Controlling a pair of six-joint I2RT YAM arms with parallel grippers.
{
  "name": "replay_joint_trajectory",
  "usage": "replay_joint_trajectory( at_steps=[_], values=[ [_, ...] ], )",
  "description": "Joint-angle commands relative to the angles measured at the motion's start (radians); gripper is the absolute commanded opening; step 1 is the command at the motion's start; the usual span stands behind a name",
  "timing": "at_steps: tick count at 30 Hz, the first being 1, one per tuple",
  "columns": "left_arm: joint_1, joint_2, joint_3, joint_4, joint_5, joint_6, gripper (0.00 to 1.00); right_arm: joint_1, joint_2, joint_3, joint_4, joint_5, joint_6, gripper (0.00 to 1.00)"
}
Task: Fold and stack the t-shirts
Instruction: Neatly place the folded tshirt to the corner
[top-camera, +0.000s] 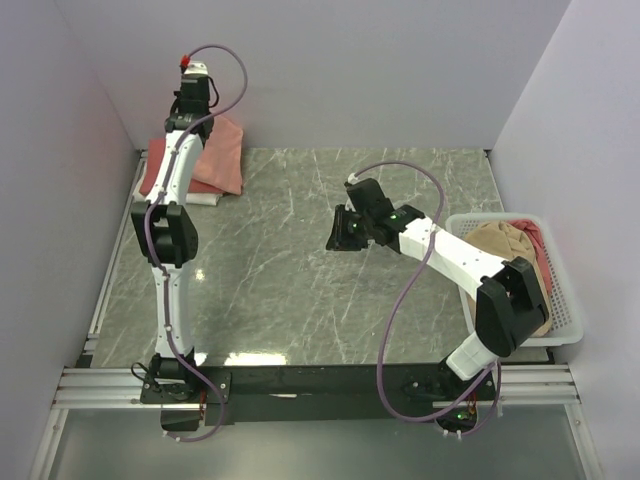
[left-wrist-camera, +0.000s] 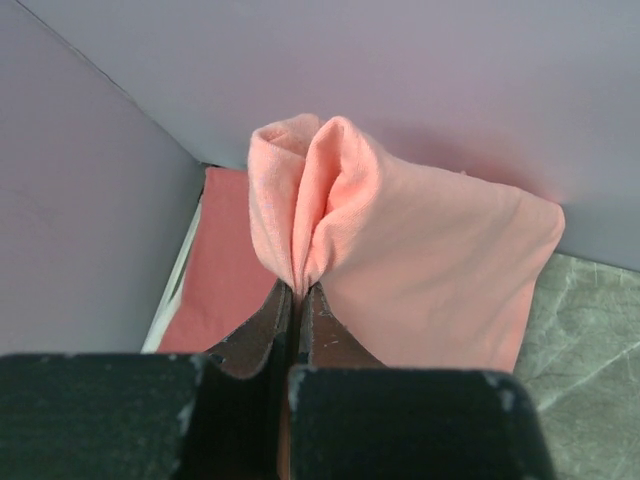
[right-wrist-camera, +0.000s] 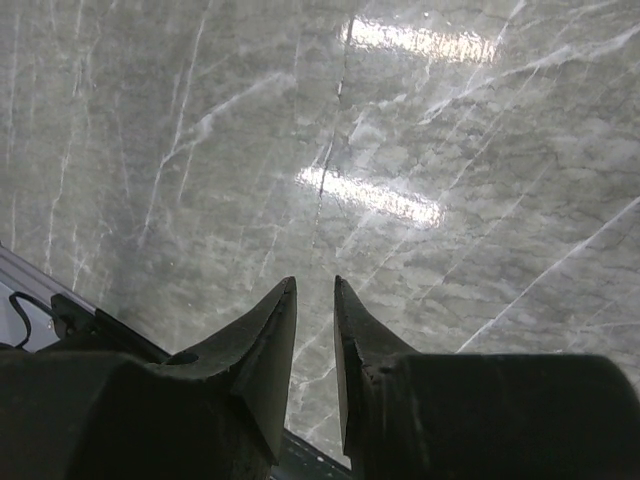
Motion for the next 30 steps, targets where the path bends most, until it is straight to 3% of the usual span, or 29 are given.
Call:
replay_joint_trajectory(
  at_steps=[1,17,27,29,30],
  values=[
    [0.035,-0.110,0.070,0.055,0.056,-0.013,0.00,-0.005,0.017,0.061,-0.012,-0.002,-0.017,0.29],
    [0.170,-0.055,0.052,0.079,0.173,-0.077,0.00,0.003,0.116,0.167,-0.068,-0.003,-0.007,0.28],
    [0.227,0.060,0.059,0.113,0.248,-0.114,0.01,0.018,0.199,0.244,-0.105,0.004,0.002,0.28],
    [0.233,0.075,0.059,0.122,0.243,-0.129,0.17,0.020,0.202,0.245,-0.105,0.006,0.001,0.28],
    [0.233,0.083,0.061,0.122,0.210,-0.140,0.43,0.020,0.198,0.242,-0.102,0.006,0.001,0.28]
  ],
)
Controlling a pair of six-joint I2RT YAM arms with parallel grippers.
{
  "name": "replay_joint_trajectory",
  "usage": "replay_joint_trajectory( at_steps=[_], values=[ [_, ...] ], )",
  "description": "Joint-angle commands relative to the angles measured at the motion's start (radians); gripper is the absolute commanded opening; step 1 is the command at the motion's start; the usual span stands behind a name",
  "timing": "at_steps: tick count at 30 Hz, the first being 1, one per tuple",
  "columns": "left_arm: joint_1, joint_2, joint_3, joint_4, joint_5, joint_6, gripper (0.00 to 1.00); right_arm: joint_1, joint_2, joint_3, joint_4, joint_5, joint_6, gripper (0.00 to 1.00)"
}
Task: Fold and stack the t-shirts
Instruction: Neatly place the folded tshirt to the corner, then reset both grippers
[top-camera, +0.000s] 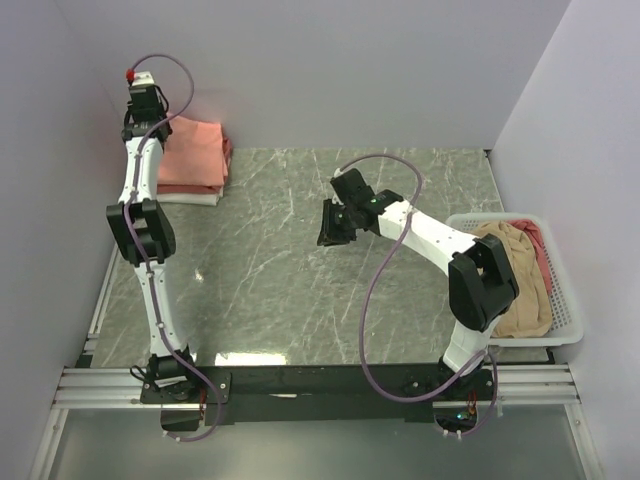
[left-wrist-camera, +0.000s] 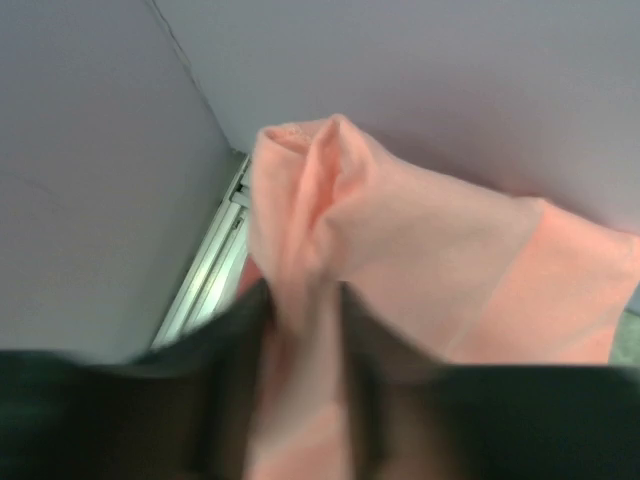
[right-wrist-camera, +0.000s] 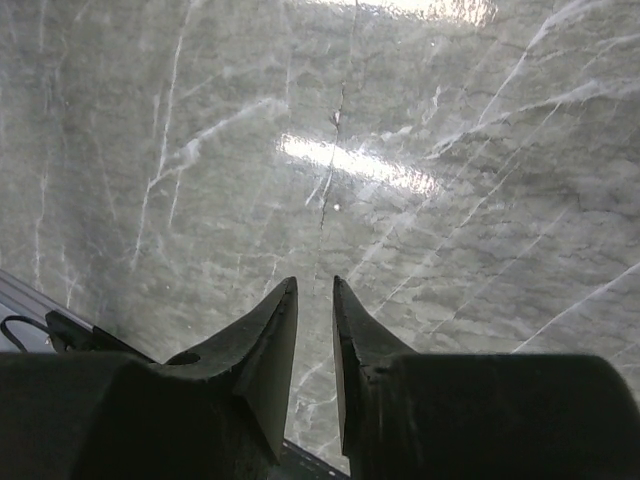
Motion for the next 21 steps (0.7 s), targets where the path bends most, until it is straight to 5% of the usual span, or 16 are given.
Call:
replay_joint_trajectory(
  at_steps=[1,3,6,15,21],
  values=[
    [0.005,0.017,0.054,0.065,-0.026,-0.072,0.51,0.009,-0.007,0.036,-0.008,0.011,-0.003,0.29],
    [0.014,-0.016,0.045,0.062,-0.014,-0.103,0.81,0.009,-0.031,0.018,0.007,0.016,-0.006,0.30],
    [0.025,-0.145,-0.072,0.109,0.057,-0.210,0.92,0.009,-0.084,-0.025,0.036,0.047,-0.006,0.35],
    [0.011,-0.430,-0.390,0.164,0.325,-0.514,0.89,0.001,-0.257,-0.160,0.113,0.082,-0.005,0.39],
    [-0.171,-0.745,-0.789,0.200,0.220,-0.529,0.88,-0.031,-0.421,-0.275,0.157,0.119,-0.002,0.39]
  ],
)
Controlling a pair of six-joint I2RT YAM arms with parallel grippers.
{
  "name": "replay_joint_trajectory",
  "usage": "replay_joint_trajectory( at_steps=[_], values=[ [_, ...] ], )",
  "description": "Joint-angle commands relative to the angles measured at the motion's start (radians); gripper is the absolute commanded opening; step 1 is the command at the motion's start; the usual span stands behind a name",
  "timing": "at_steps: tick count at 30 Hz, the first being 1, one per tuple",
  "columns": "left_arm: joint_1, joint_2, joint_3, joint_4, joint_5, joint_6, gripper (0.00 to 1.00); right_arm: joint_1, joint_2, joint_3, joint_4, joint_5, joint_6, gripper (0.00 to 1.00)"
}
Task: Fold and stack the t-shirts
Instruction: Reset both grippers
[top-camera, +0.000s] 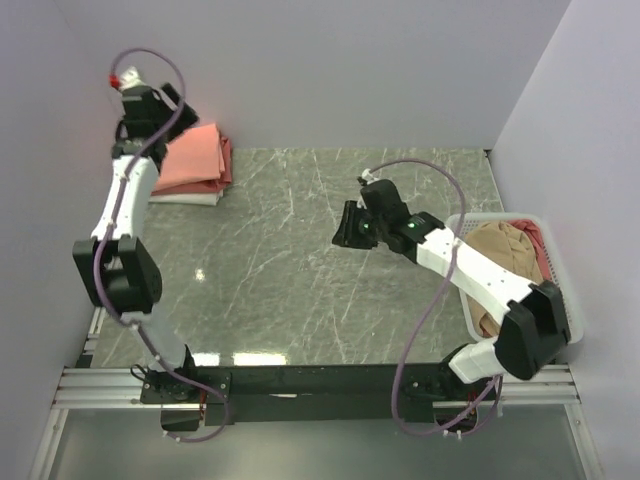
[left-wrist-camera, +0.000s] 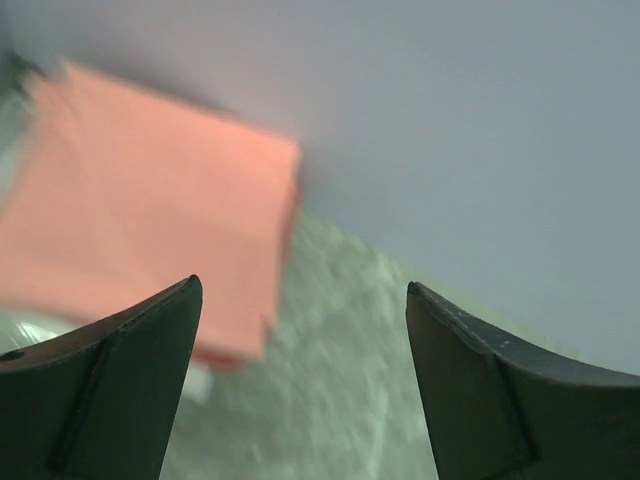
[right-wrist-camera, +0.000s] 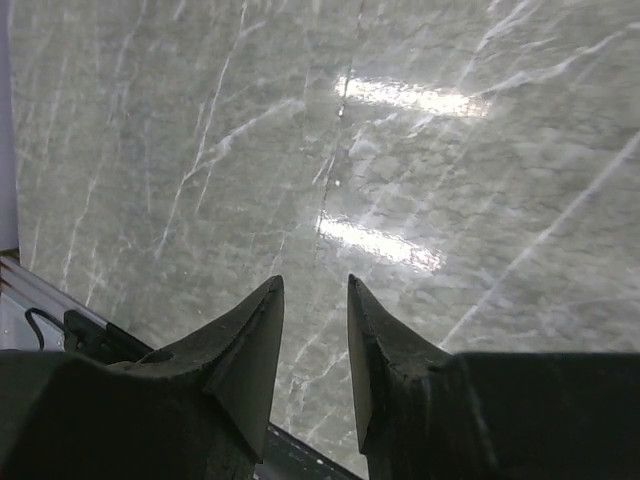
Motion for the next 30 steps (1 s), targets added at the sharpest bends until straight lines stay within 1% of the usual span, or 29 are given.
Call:
replay_joint_trajectory(
  at_steps=[1,2,4,5,7,8,9,10,11,13,14,16,17,20,25,30],
  values=[
    [-0.148,-0.185,-0.189,0.024,-0.033,-0.064,0.88,-0.023,-0.114,-0.046,0.062,0.058,0.000,0.39],
    [-0.189,-0.272,-0.302,0.036,-0.029,-0.078,0.88,-0.026,-0.154,-0.063,0.062,0.066,0.000,0.39],
    [-0.234,-0.363,-0.404,0.042,-0.045,-0.078,0.87,-0.032,-0.202,-0.081,0.051,0.091,0.000,0.39],
    [-0.287,-0.449,-0.487,0.021,-0.076,-0.075,0.88,-0.033,-0.251,-0.098,0.045,0.115,-0.002,0.39],
    [-0.341,-0.530,-0.562,0.010,-0.113,-0.053,0.88,-0.036,-0.309,-0.124,0.037,0.149,-0.009,0.39],
    [-0.399,-0.602,-0.619,-0.008,-0.131,-0.049,0.88,-0.035,-0.364,-0.151,0.035,0.187,-0.011,0.39],
    [-0.426,-0.639,-0.648,-0.034,-0.144,-0.049,0.88,-0.036,-0.393,-0.167,0.034,0.209,-0.011,0.38],
    [-0.449,-0.675,-0.680,-0.042,-0.148,-0.055,0.88,-0.036,-0.421,-0.184,0.034,0.226,-0.008,0.38],
    [-0.490,-0.745,-0.746,-0.045,-0.150,-0.062,0.88,-0.040,-0.470,-0.213,0.035,0.243,-0.008,0.38],
    [-0.526,-0.808,-0.806,-0.047,-0.142,-0.095,0.87,-0.038,-0.513,-0.247,0.035,0.281,0.003,0.38],
    [-0.565,-0.857,-0.851,-0.050,-0.147,-0.099,0.87,-0.040,-0.548,-0.279,0.037,0.292,0.009,0.38],
    [-0.607,-0.890,-0.882,-0.070,-0.162,-0.110,0.86,-0.040,-0.581,-0.314,0.032,0.315,0.032,0.37],
    [-0.647,-0.900,-0.898,-0.083,-0.168,-0.110,0.86,-0.040,-0.613,-0.354,0.037,0.318,0.040,0.37],
    [-0.716,-0.900,-0.915,-0.114,-0.202,-0.106,0.86,-0.041,-0.670,-0.426,0.058,0.322,0.057,0.37],
    [-0.736,-0.899,-0.917,-0.100,-0.165,-0.087,0.87,-0.040,-0.702,-0.462,0.068,0.341,0.067,0.35],
    [-0.739,-0.874,-0.863,-0.148,-0.150,-0.026,0.86,-0.040,-0.685,-0.451,0.069,0.345,0.061,0.35]
  ],
)
